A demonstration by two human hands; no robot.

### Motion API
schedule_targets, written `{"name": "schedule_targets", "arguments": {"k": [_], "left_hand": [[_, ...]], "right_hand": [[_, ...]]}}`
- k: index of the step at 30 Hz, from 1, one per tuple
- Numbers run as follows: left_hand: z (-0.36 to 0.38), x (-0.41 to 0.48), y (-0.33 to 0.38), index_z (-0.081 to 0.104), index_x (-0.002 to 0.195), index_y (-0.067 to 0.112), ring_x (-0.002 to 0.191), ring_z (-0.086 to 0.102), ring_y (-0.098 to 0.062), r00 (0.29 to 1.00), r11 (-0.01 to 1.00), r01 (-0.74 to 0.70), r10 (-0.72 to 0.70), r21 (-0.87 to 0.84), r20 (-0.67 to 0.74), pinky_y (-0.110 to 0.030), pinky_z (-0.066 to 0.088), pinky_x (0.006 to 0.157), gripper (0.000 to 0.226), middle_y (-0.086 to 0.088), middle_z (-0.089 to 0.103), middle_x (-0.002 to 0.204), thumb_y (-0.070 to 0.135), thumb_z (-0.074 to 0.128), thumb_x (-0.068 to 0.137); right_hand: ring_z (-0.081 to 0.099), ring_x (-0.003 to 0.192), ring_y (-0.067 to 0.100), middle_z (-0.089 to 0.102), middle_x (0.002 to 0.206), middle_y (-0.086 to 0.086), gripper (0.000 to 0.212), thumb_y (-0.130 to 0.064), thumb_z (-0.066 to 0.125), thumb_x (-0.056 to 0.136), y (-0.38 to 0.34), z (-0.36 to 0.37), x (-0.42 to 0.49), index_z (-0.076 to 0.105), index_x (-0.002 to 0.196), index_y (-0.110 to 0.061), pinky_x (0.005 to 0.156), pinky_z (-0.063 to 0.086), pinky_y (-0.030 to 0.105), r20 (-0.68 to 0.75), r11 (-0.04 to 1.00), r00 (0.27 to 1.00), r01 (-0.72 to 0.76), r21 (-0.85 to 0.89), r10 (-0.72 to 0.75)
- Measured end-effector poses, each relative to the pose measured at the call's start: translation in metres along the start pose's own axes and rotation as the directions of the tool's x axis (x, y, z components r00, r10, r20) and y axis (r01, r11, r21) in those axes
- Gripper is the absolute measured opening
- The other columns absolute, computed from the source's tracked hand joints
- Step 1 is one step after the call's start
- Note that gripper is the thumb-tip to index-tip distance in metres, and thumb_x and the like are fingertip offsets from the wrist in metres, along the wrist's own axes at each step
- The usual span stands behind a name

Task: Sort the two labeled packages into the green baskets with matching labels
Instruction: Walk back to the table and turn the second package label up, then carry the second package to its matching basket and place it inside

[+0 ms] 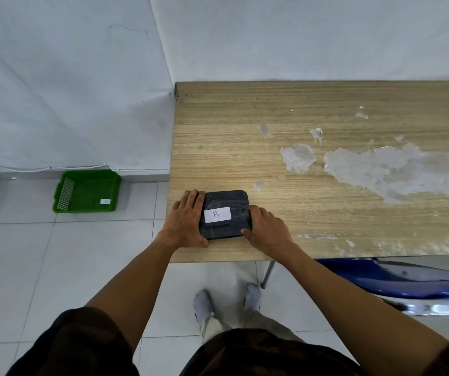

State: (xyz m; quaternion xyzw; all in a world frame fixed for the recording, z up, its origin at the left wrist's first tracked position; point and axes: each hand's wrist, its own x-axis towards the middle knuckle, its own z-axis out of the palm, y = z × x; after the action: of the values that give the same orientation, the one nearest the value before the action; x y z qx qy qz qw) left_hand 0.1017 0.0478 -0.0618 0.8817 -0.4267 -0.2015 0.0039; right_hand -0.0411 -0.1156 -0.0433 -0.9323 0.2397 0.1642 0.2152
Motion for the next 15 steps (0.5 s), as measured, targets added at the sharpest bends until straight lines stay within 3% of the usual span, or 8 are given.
{"name": "schedule_targets", "arguments": {"k": [8, 15], "left_hand": [[-0.010, -0.010, 0.003, 0.002, 0.148, 0.007, 0.145, 0.006, -0.032, 0.999, 1.000, 0.027, -0.027, -0.008, -0.040, -0.045, 0.016, 0.117, 0.127, -0.013, 0.013, 0.155, 0.055, 0.076, 0.057], [-0.021, -0.026, -0.001, 0.011, 0.147, 0.005, 0.140, 0.018, -0.032, 0.992, 0.998, 0.066, -0.063, 0.020, -0.109, -0.046, 0.028, 0.112, 0.125, -0.014, 0.023, 0.149, 0.058, 0.075, 0.053]], "right_hand": [[0.025, 0.144, 0.024, 0.021, 0.159, 0.008, 0.093, -0.064, 0.055, 0.081, 0.014, -0.013, 0.003, 0.016, 0.149, -0.013, 0.115, 0.026, 0.046, 0.180, 0.999, 0.983, 0.037, -0.020, -0.033], [0.024, 0.145, 0.023, 0.018, 0.160, 0.007, 0.101, -0.065, 0.061, 0.077, 0.018, -0.022, 0.006, 0.013, 0.151, -0.015, 0.117, 0.022, 0.043, 0.239, 0.986, 0.963, 0.148, -0.071, -0.127]]}}
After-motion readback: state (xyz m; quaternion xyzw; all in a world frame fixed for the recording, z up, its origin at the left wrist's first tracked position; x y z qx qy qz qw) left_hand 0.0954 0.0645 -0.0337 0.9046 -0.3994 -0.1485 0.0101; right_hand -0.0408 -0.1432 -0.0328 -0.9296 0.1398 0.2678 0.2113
